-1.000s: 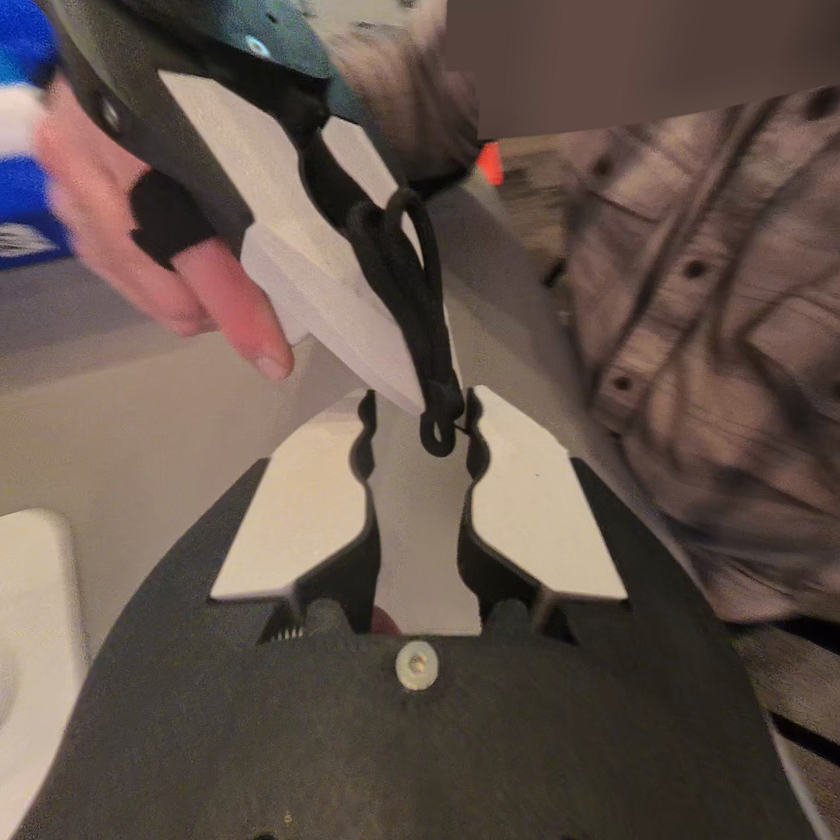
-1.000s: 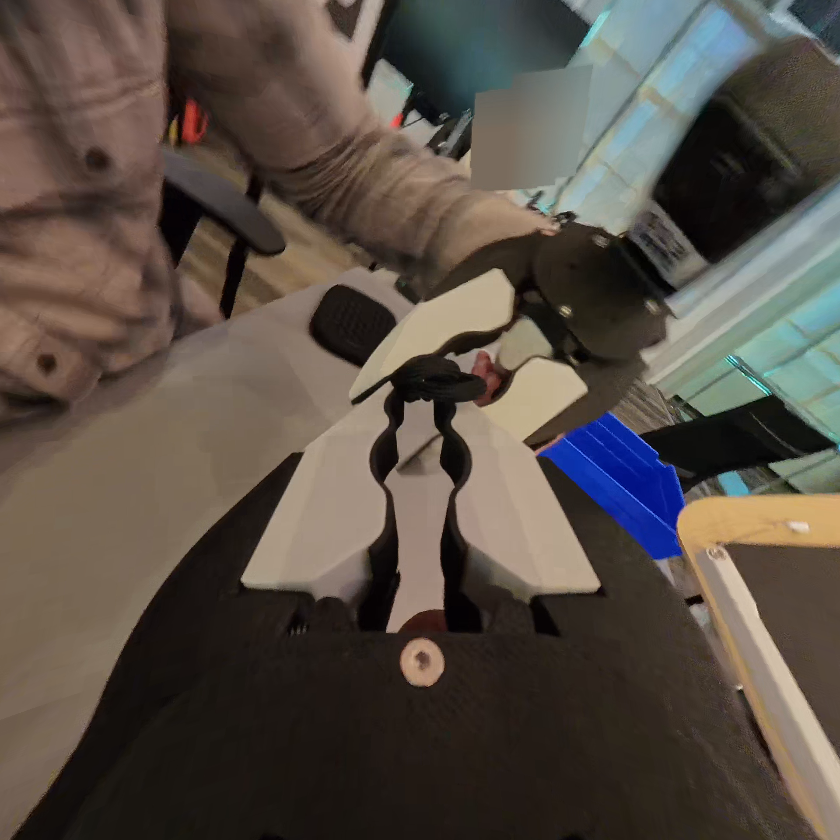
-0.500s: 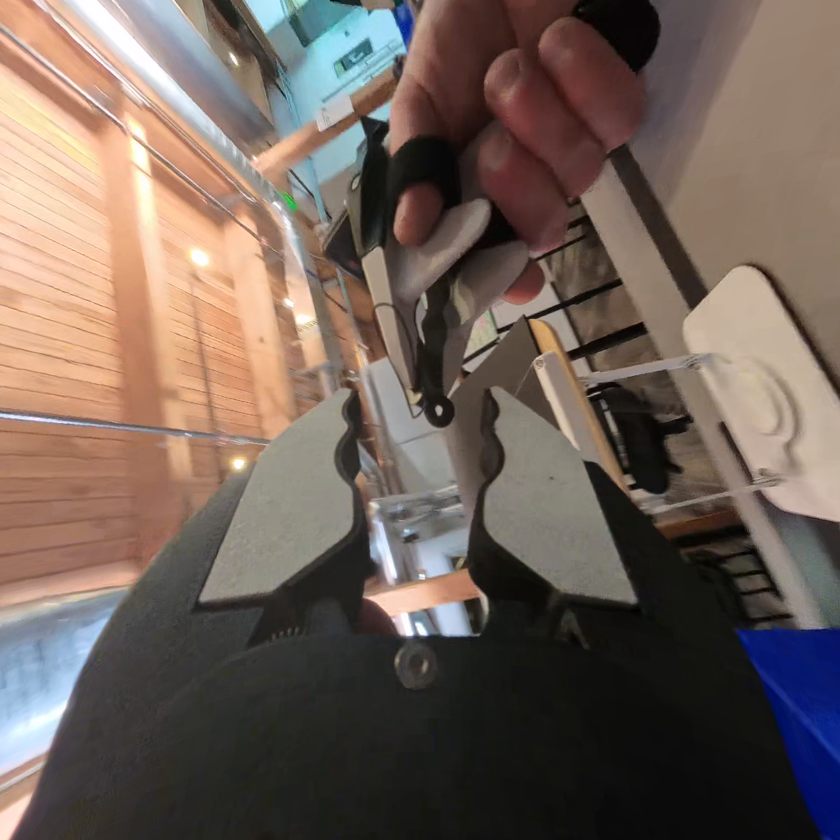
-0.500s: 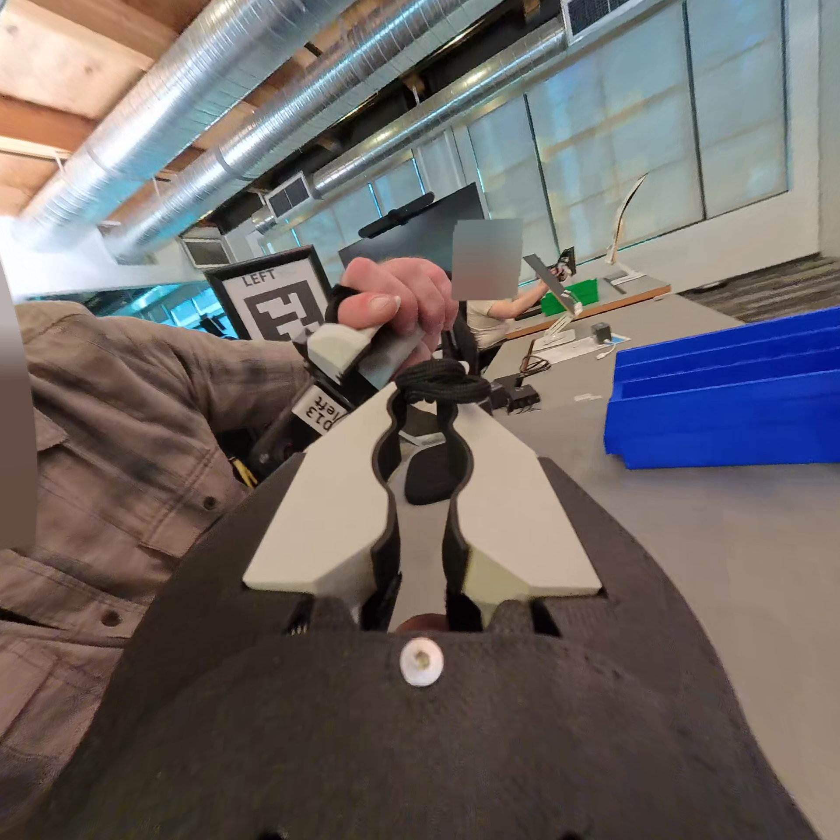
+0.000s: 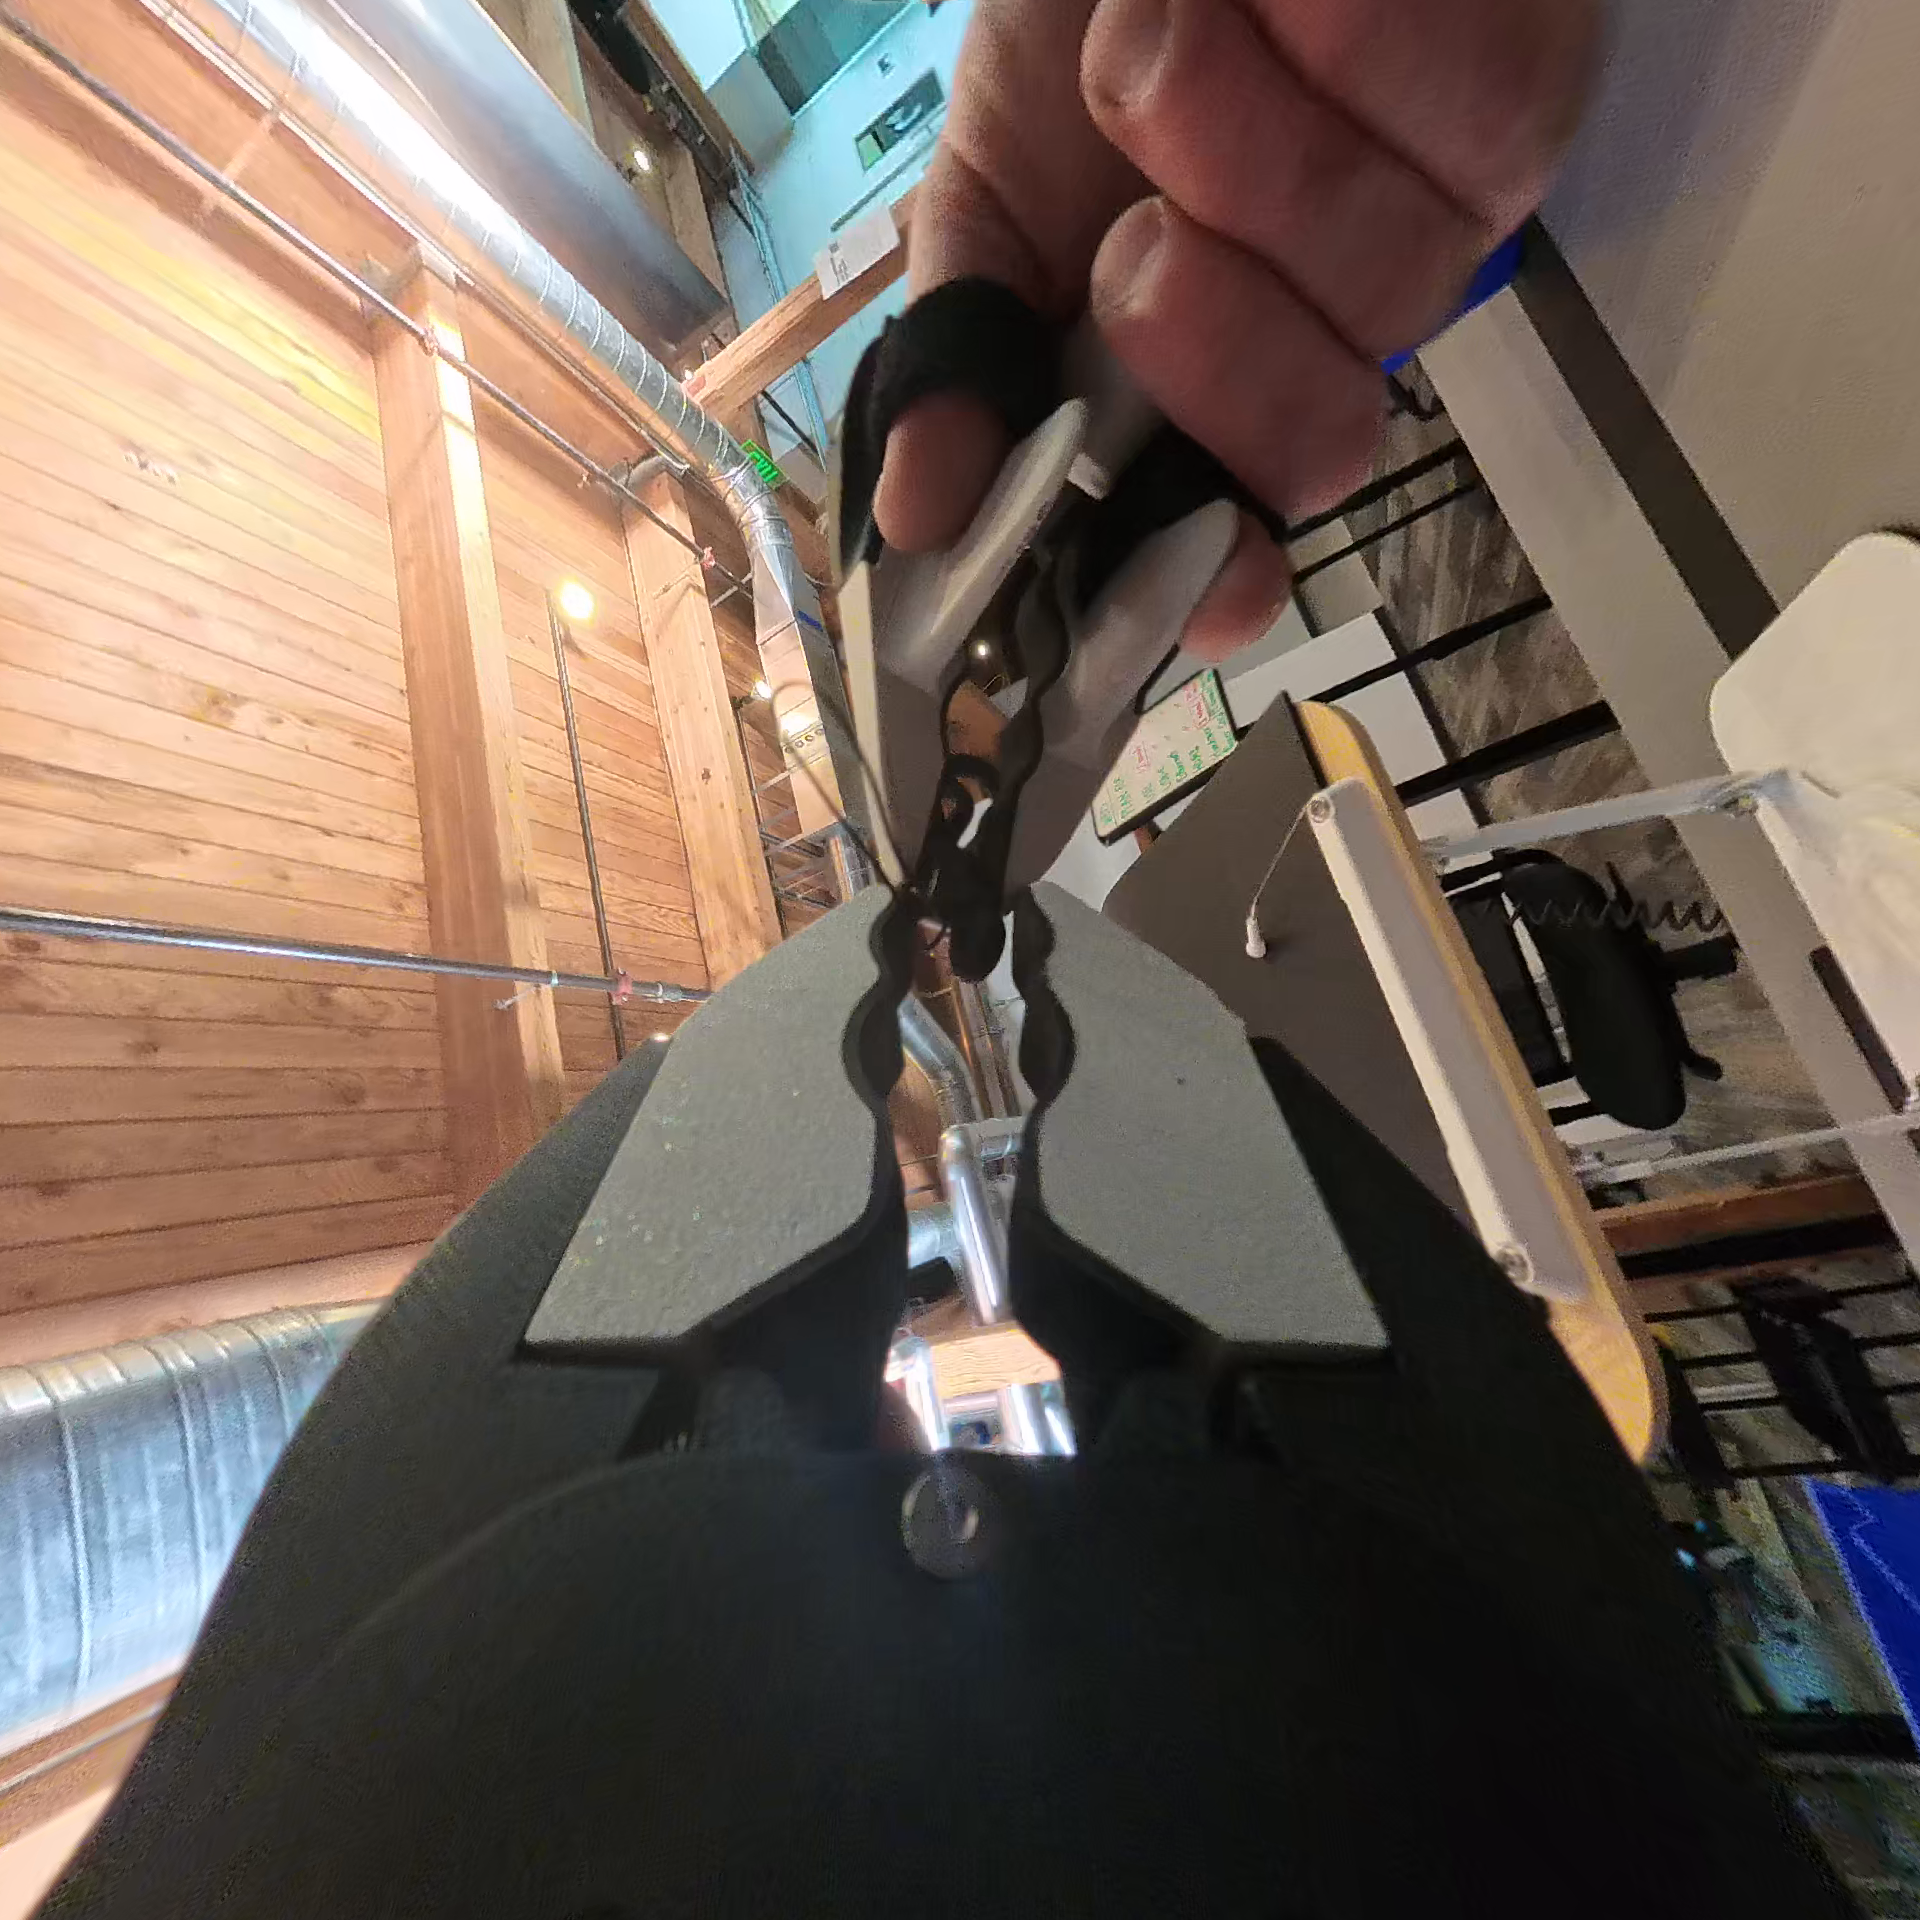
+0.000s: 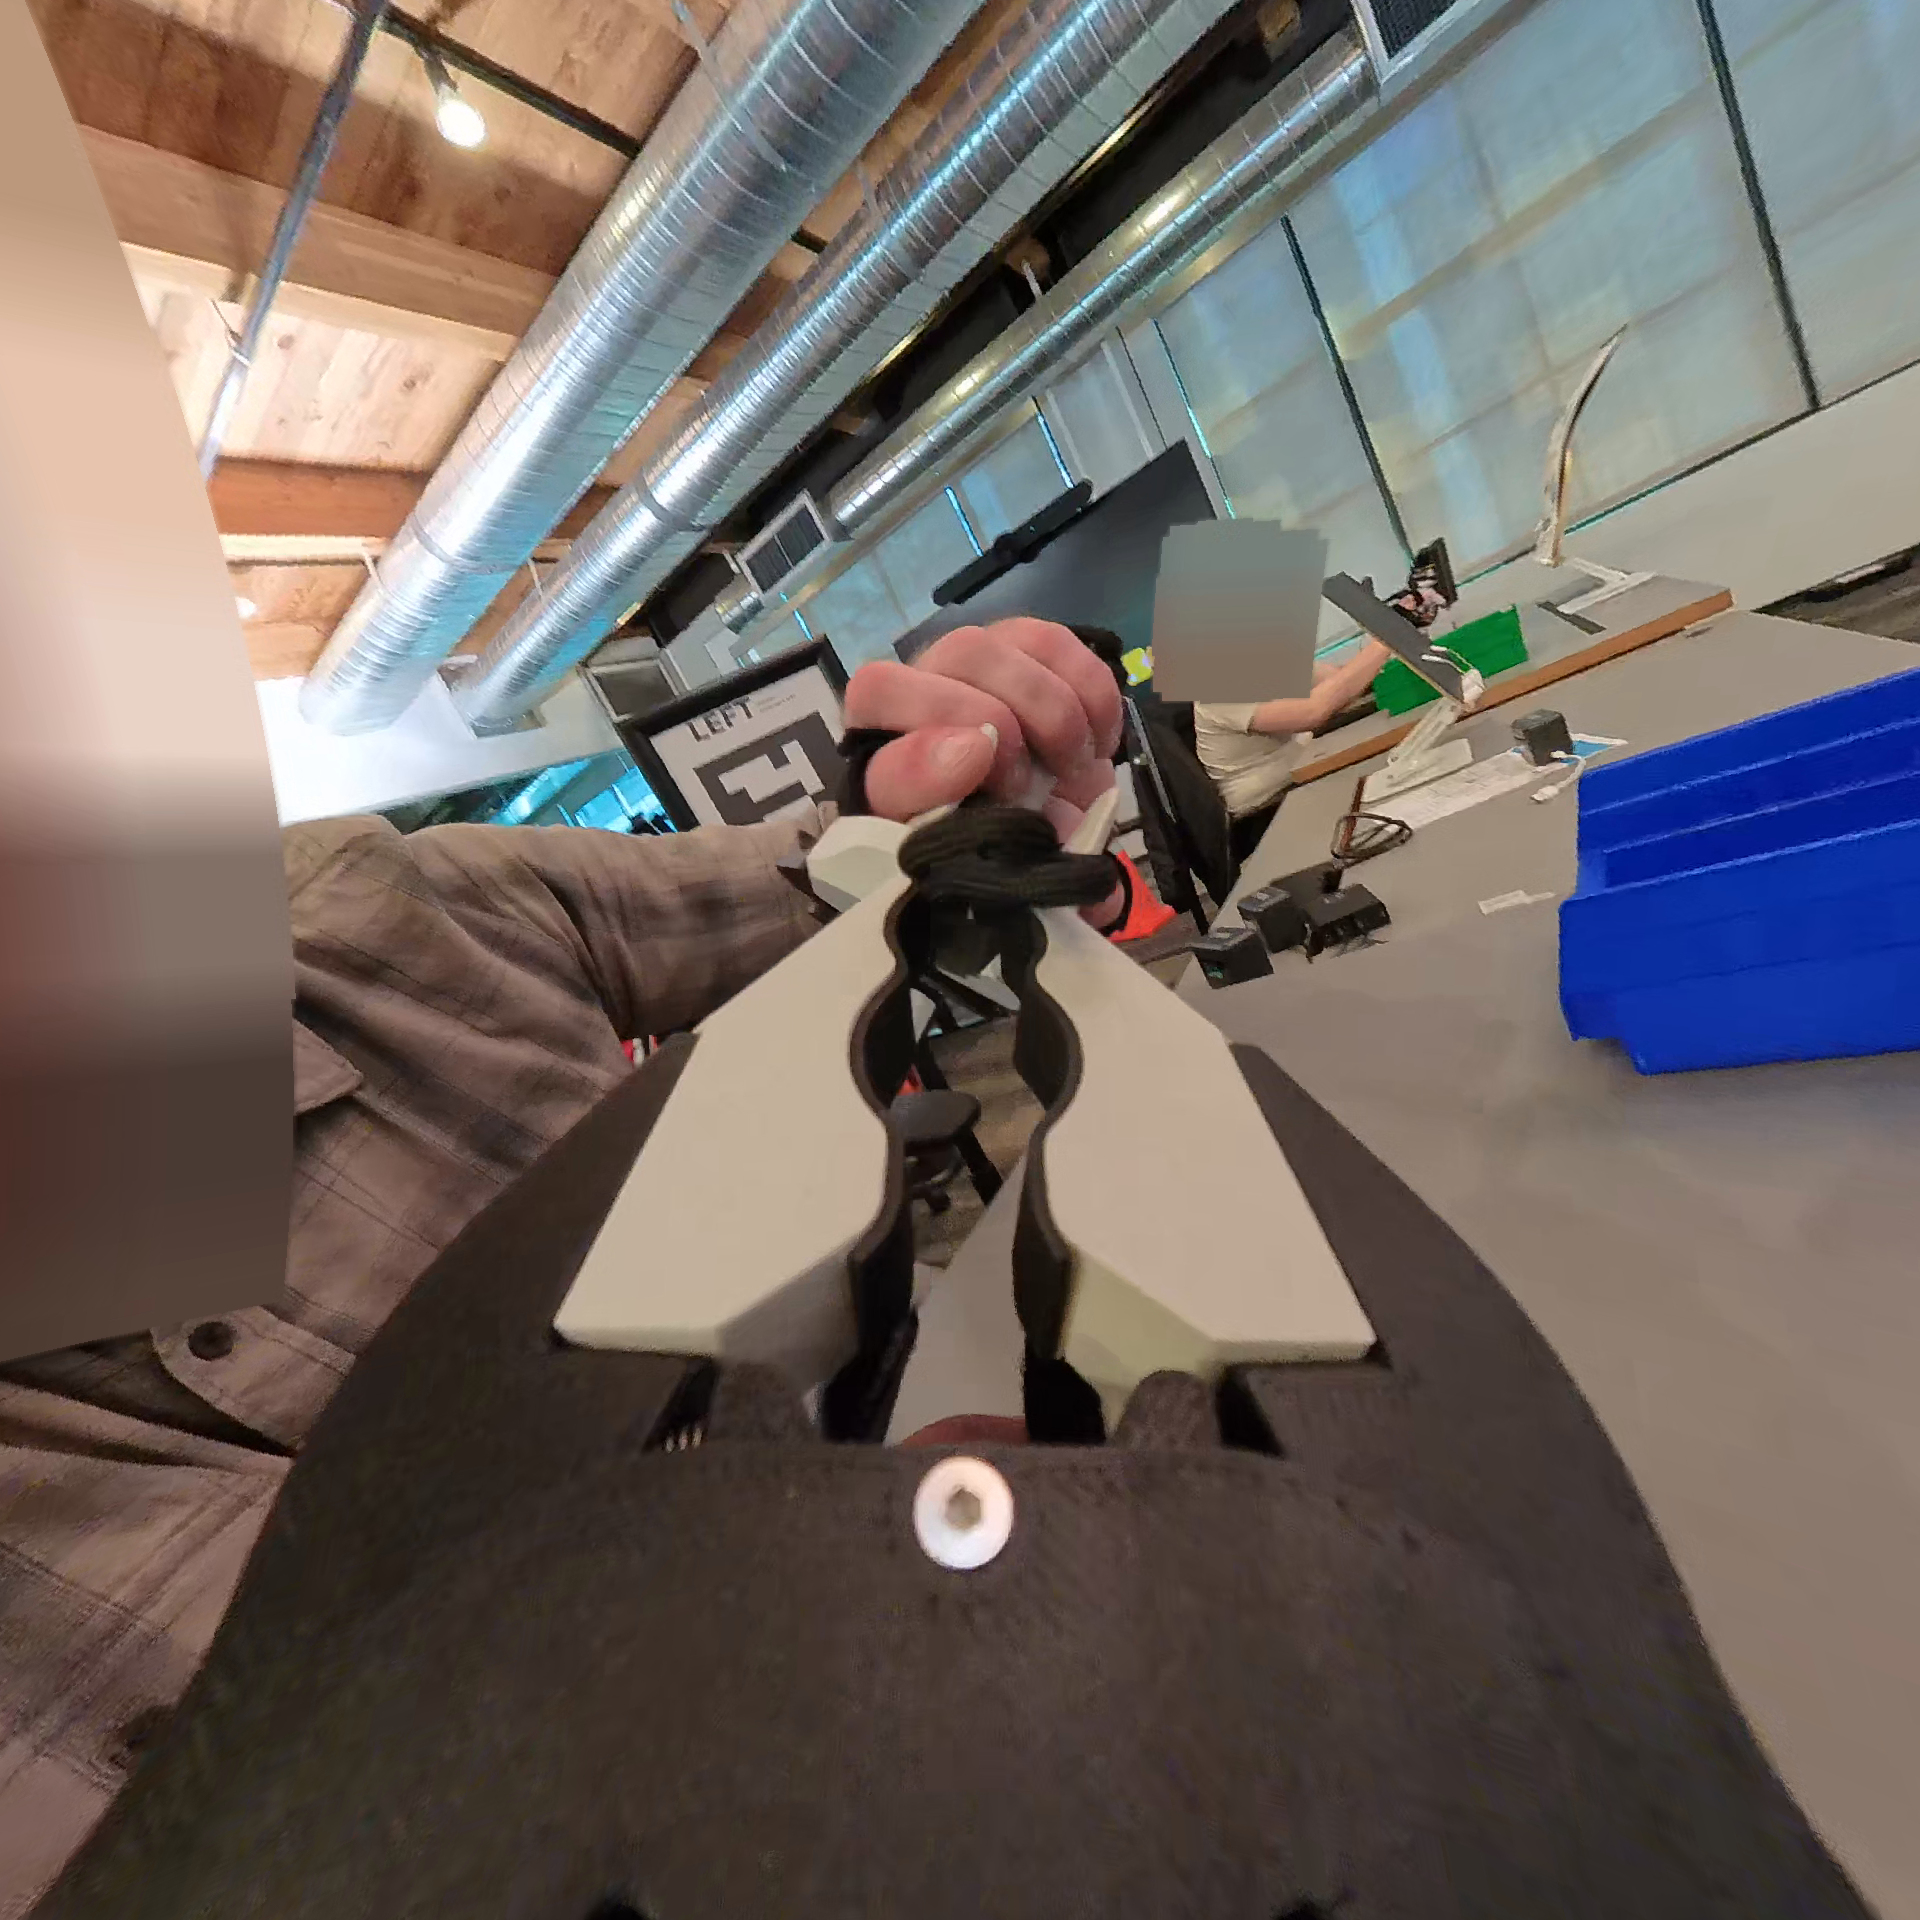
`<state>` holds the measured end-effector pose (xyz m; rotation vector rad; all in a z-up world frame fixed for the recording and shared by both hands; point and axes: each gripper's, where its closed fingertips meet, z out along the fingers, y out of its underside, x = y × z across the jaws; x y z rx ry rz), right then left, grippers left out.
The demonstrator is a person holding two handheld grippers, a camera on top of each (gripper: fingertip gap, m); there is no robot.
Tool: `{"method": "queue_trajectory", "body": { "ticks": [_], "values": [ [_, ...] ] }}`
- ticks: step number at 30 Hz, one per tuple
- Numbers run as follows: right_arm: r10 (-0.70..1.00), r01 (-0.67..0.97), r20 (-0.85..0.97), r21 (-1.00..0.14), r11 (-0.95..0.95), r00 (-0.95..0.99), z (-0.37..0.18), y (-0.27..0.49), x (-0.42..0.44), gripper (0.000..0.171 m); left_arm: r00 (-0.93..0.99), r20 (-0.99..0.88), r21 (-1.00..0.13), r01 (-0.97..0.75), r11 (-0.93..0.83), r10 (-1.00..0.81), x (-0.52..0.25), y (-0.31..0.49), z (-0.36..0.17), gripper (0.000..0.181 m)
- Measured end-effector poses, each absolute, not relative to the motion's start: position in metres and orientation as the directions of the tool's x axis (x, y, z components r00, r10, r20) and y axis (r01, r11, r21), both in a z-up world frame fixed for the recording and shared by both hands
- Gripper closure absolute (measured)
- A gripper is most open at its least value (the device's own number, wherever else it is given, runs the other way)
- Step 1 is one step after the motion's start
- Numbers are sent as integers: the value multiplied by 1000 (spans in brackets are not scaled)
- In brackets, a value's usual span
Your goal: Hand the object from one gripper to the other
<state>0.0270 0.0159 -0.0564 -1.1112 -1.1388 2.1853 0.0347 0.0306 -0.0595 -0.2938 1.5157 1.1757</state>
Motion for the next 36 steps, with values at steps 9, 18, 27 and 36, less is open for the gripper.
{"method": "queue_trajectory", "body": {
  "ticks": [9, 18, 27, 36],
  "values": [
    [637, -23, -472, -793, -609, -609, -55, 17, 27, 161, -226, -933, 346, -780, 522, 281, 34, 30, -59, 178],
    [681, -52, -469, -802, -595, -563, -55, 24, 24, 150, -152, -965, 244, -815, 526, 213, 31, 34, -52, 178],
    [795, -109, -394, -864, -491, -461, -57, 37, 24, 132, 36, -999, -18, -851, 525, 24, 26, 41, -40, 178],
    [978, -66, 204, -977, 201, -35, -61, 73, 41, 126, 188, -888, -347, -873, 342, -419, 8, 57, -38, 179]
  ]
}}
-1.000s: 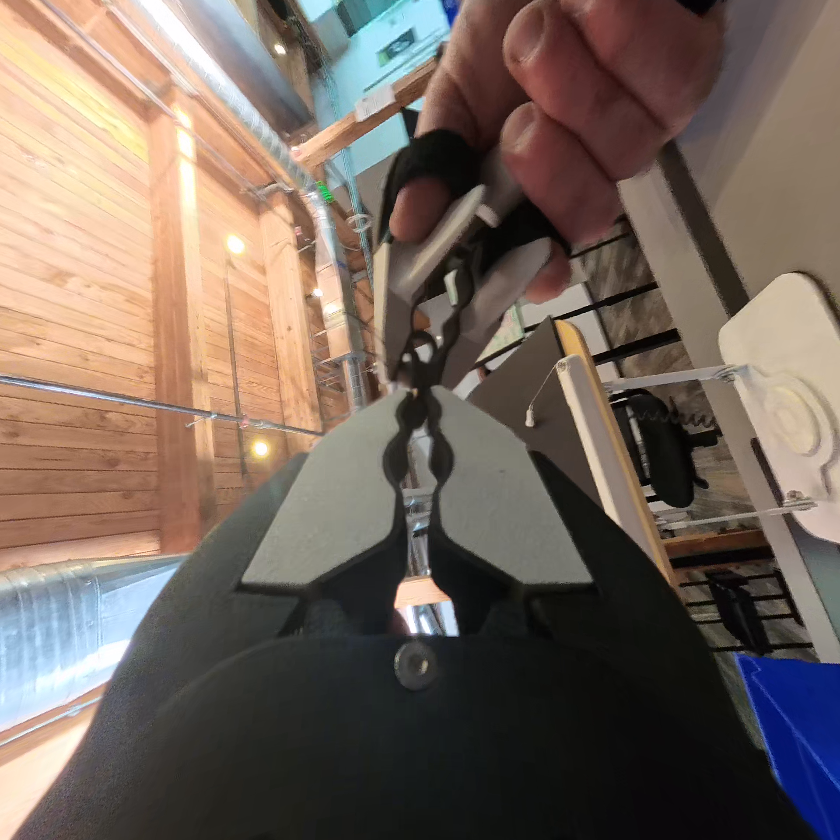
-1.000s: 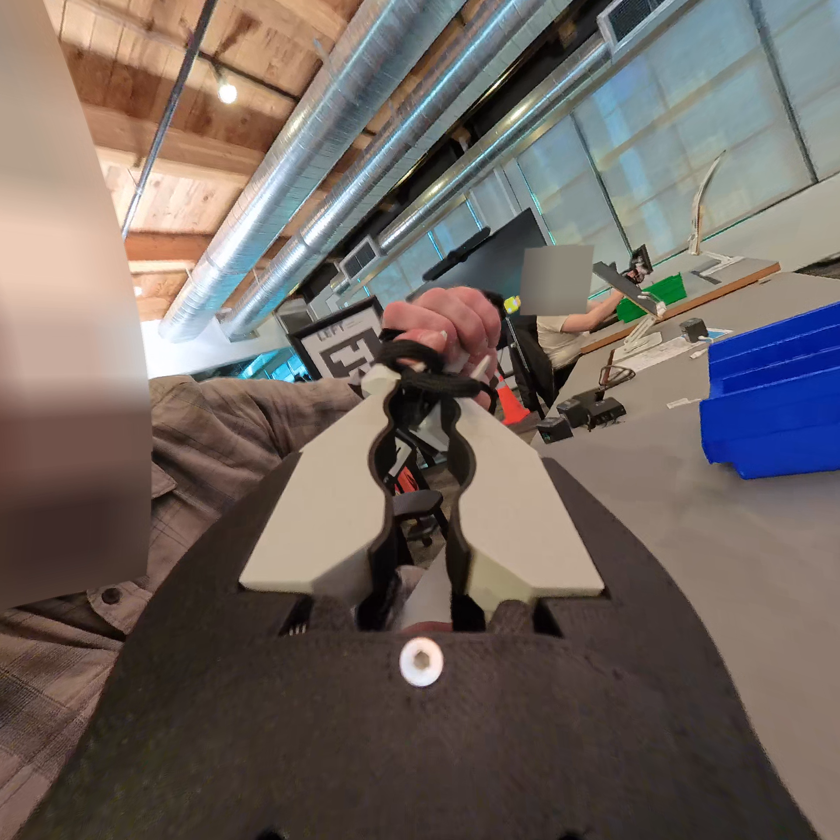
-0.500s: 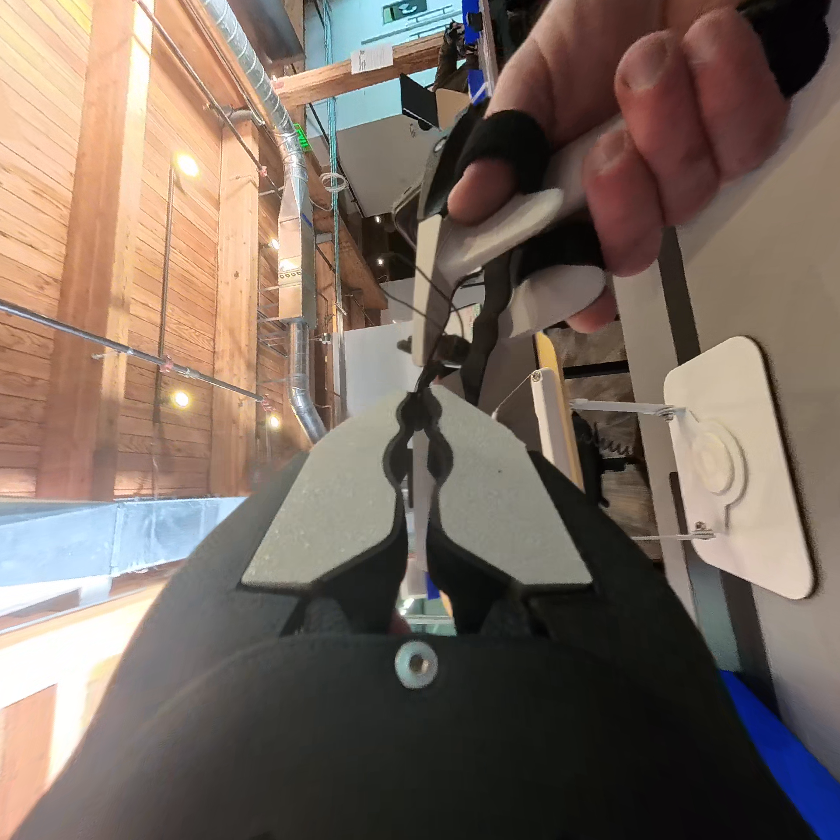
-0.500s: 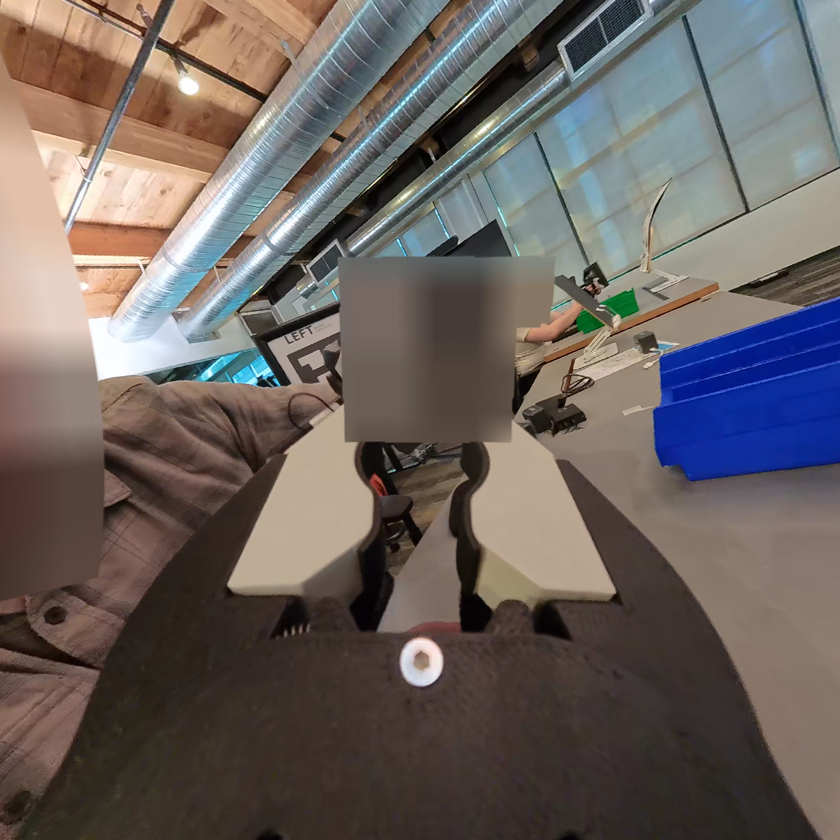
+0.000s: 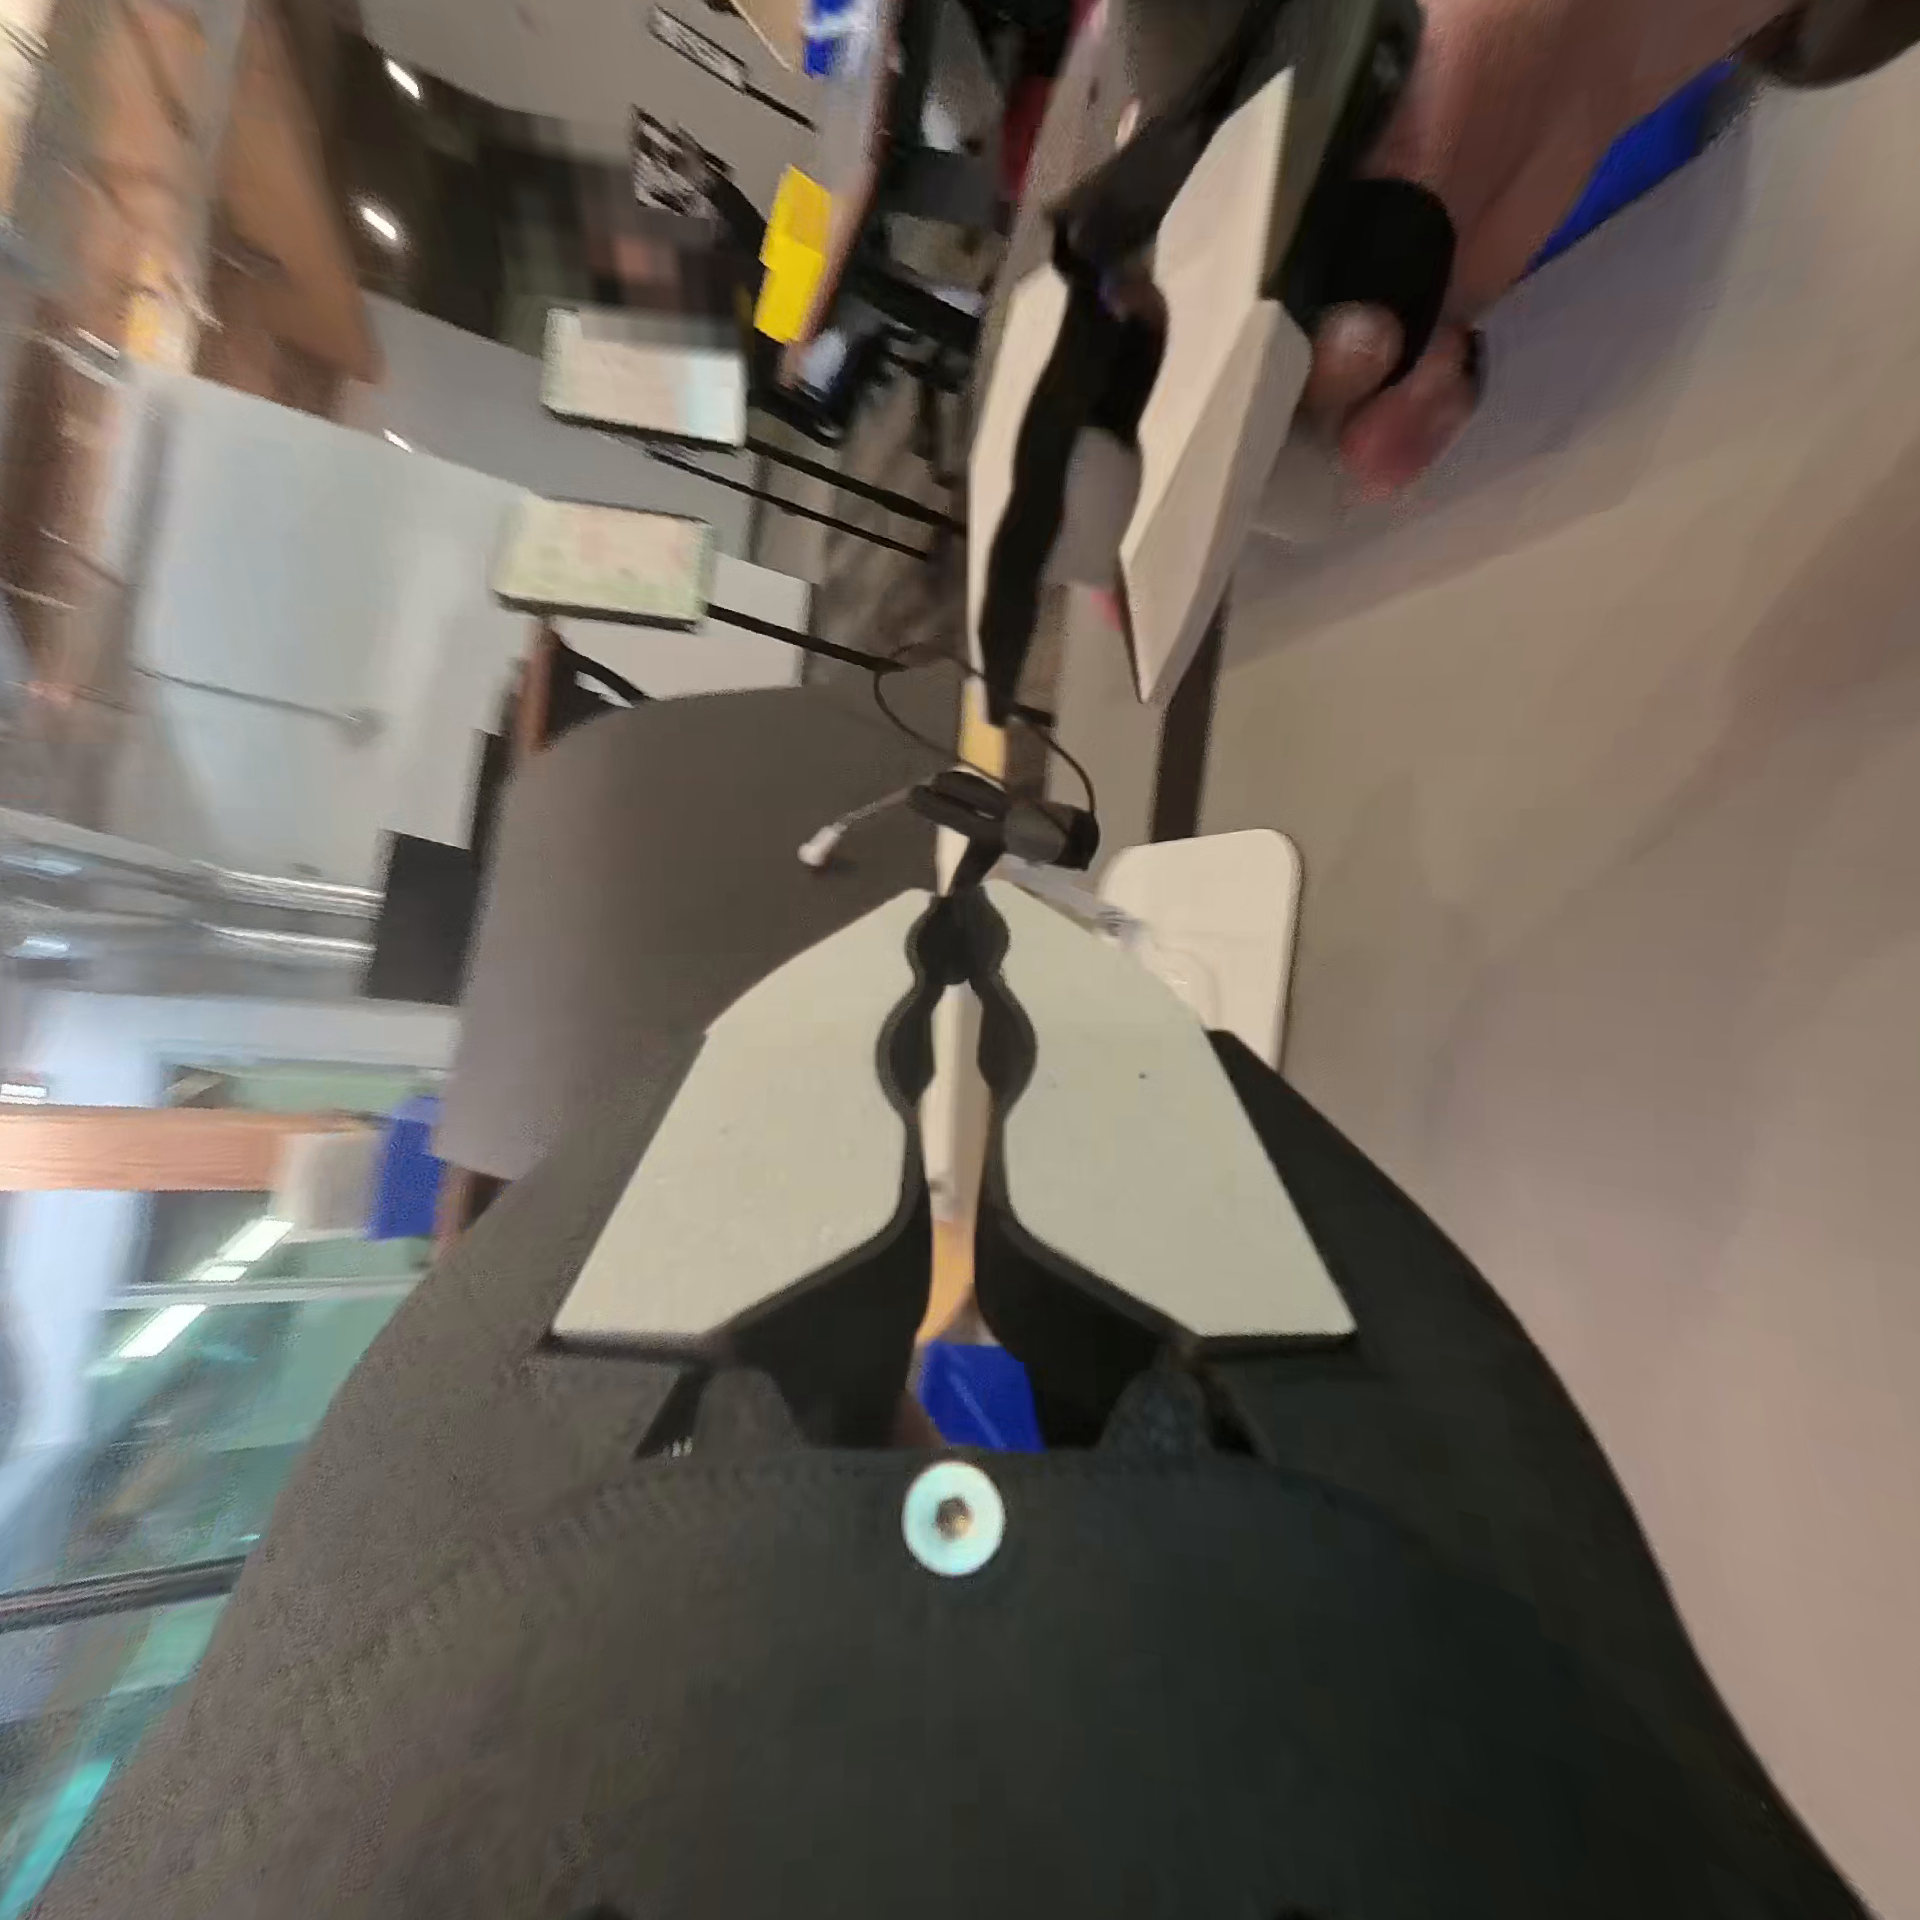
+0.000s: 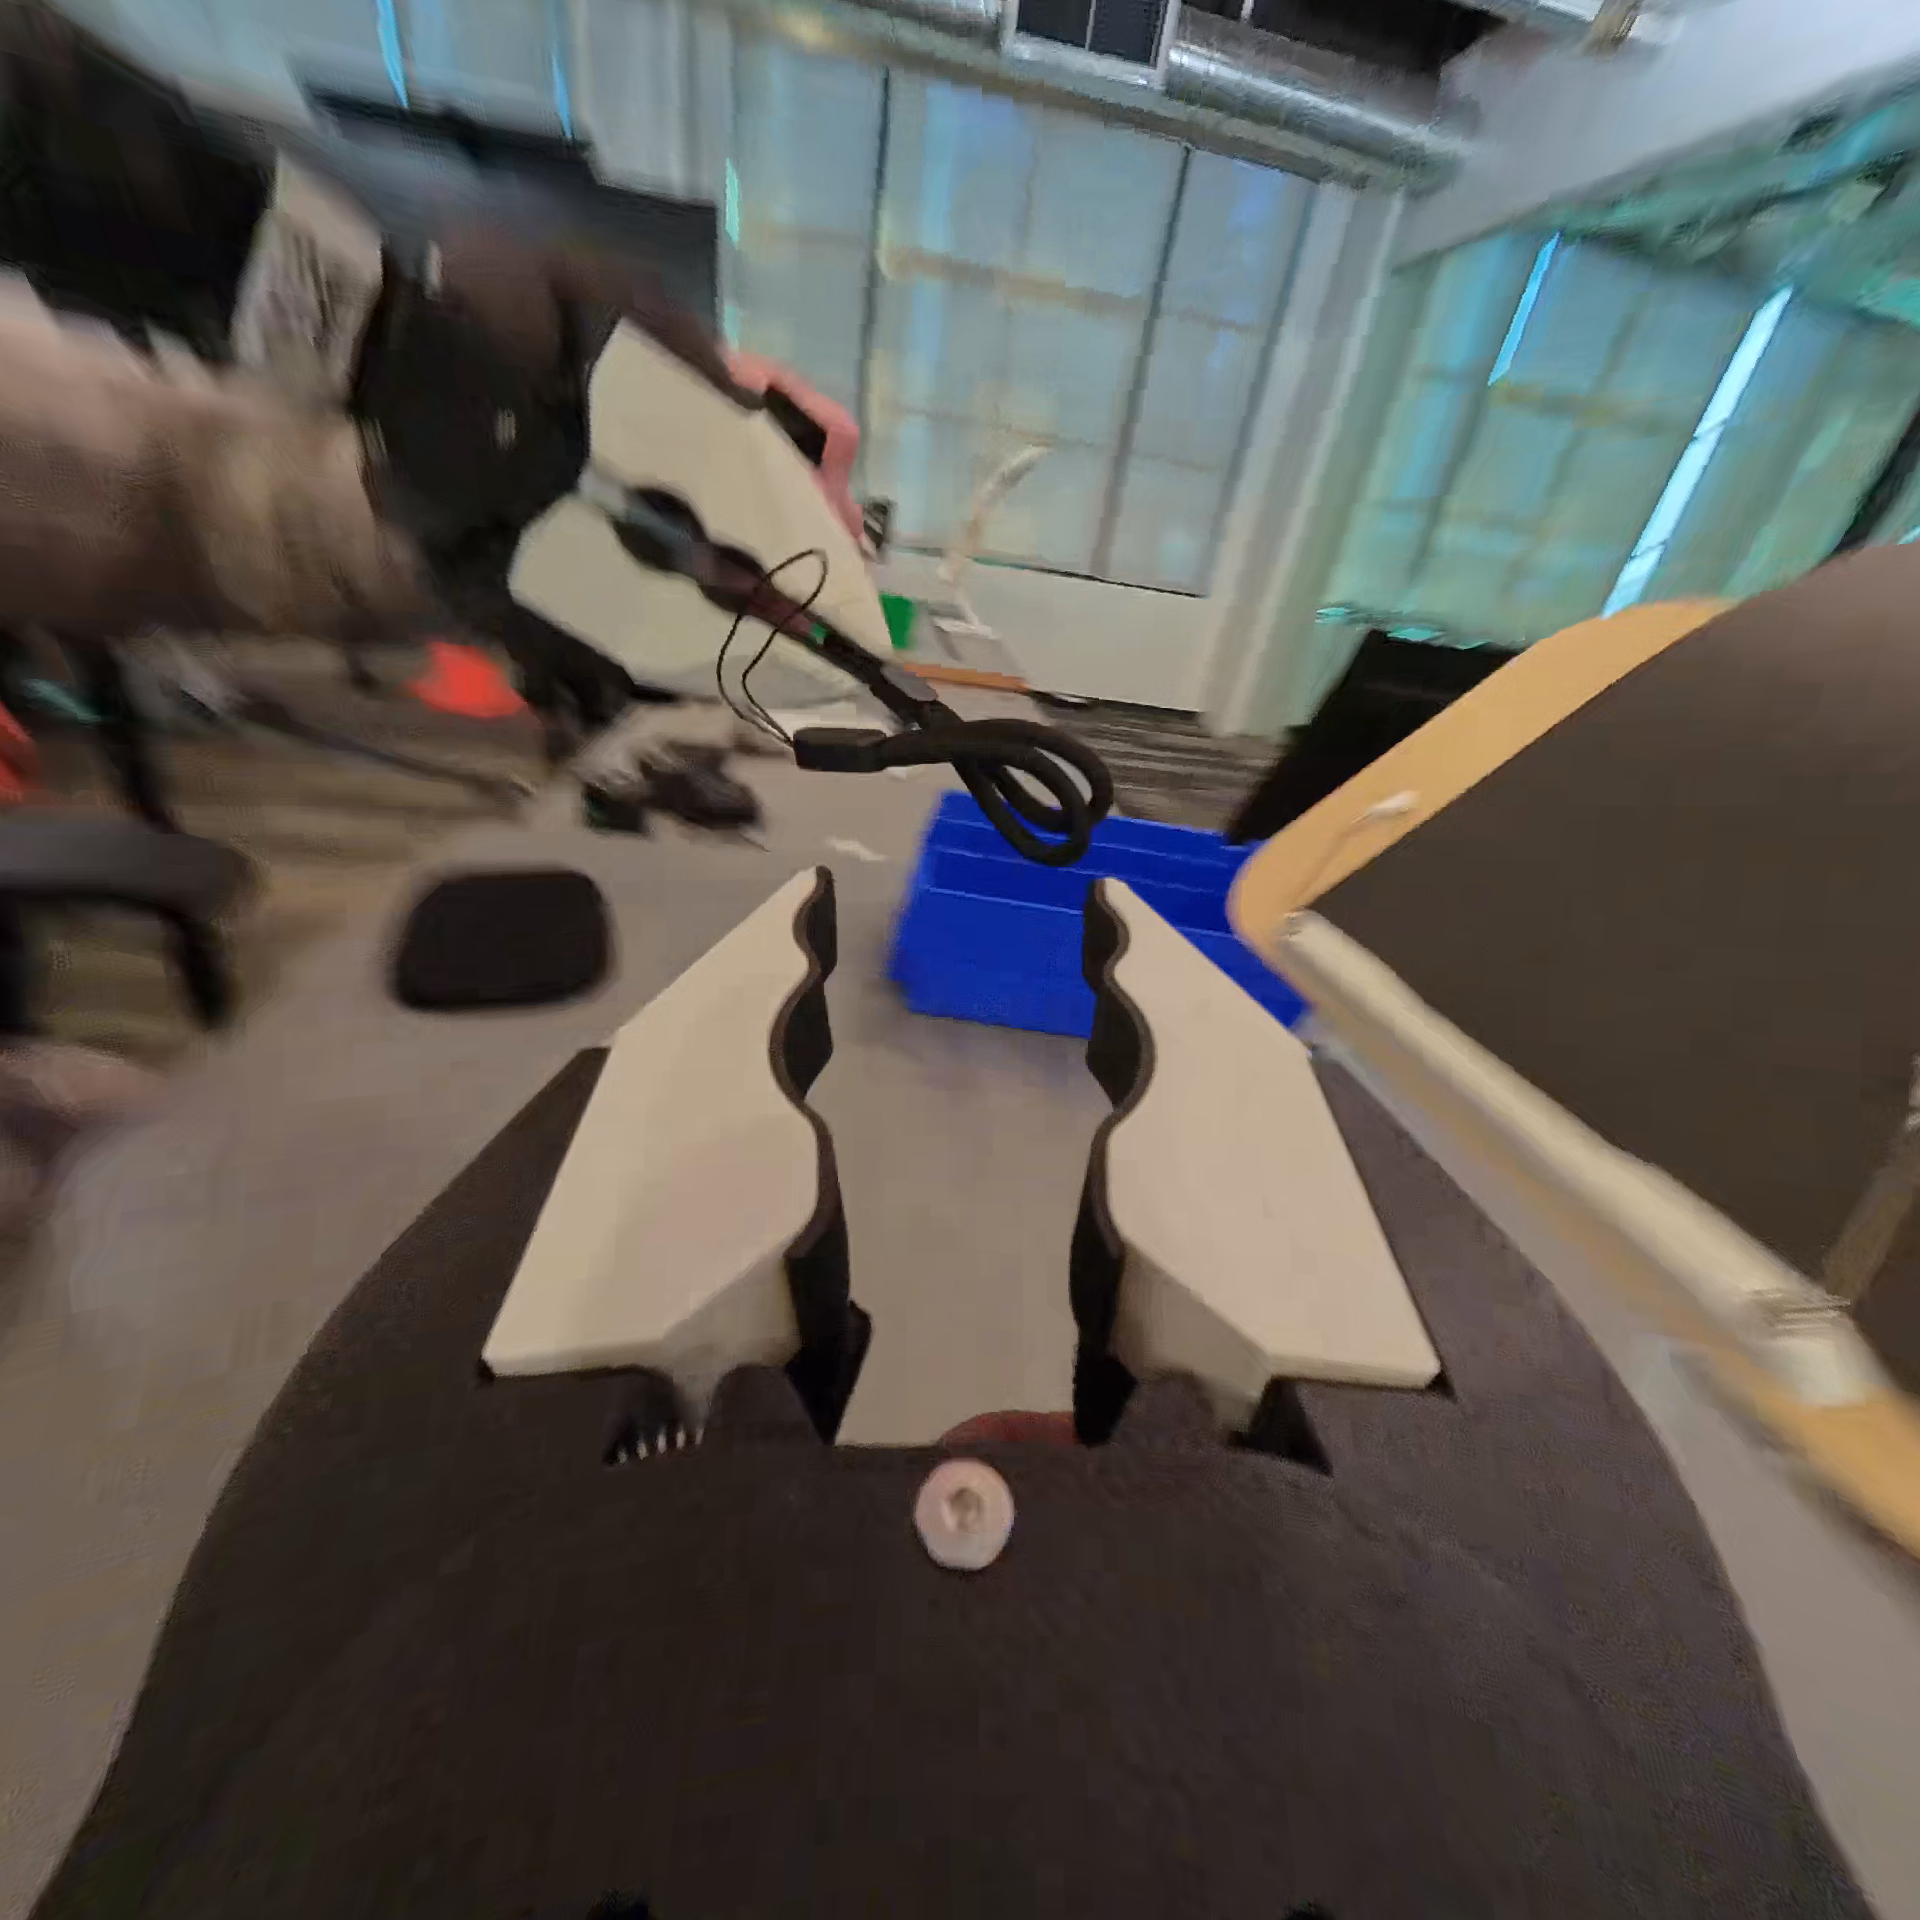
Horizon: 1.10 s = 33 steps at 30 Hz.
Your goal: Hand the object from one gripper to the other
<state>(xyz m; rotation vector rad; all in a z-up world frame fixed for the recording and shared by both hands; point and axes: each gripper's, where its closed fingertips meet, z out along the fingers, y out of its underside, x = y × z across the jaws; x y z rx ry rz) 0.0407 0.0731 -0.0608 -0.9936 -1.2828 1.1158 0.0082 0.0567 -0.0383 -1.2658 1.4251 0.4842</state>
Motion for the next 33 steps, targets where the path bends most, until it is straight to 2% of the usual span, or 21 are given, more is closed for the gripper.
{"method": "queue_trajectory", "body": {
  "ticks": [3, 6, 10, 13, 16, 18, 20, 23, 26, 30, 33],
  "values": [
    [848, 30, 527, -850, 526, 58, -62, 67, 43, 130, 228, -771, -446, -860, 248, -594, 10, 56, -45, 179],
    [676, 97, 732, -682, 725, 88, -66, 55, 37, 131, 237, -641, -491, -857, 153, -730, 13, 54, -54, 178],
    [521, 165, 844, -535, 828, 125, -71, 50, 28, 136, 234, -540, -500, -862, 84, -808, 16, 53, -58, 179],
    [476, 169, 866, -497, 851, 151, -70, 47, 26, 150, 217, -512, -490, -868, 76, -831, 20, 51, -62, 178],
    [490, 160, 852, -518, 840, 185, -67, 48, 24, 167, 207, -504, -492, -867, 81, -838, 25, 50, -65, 178],
    [497, 166, 851, -522, 837, 170, -69, 48, 23, 167, 202, -500, -490, -868, 82, -842, 26, 48, -68, 178],
    [583, 119, 797, -602, 790, 158, -67, 47, 25, 167, 198, -512, -484, -870, 91, -836, 24, 49, -70, 178],
    [786, -7, 598, -795, 607, 157, -53, 54, 33, 167, 149, -549, -446, -884, 137, -822, 21, 45, -73, 178],
    [947, -100, 291, -947, 305, 134, -48, 79, 40, 168, 108, -573, -442, -876, 195, -812, 22, 34, -70, 179],
    [993, -35, 58, -997, 62, 103, -78, 104, 34, 167, 104, -623, -466, -846, 261, -775, 24, 25, -49, 178],
    [998, 43, 23, -999, 21, 50, -99, 97, 23, 167, 121, -656, -478, -830, 287, -745, 22, 22, -32, 178]
  ]
}}
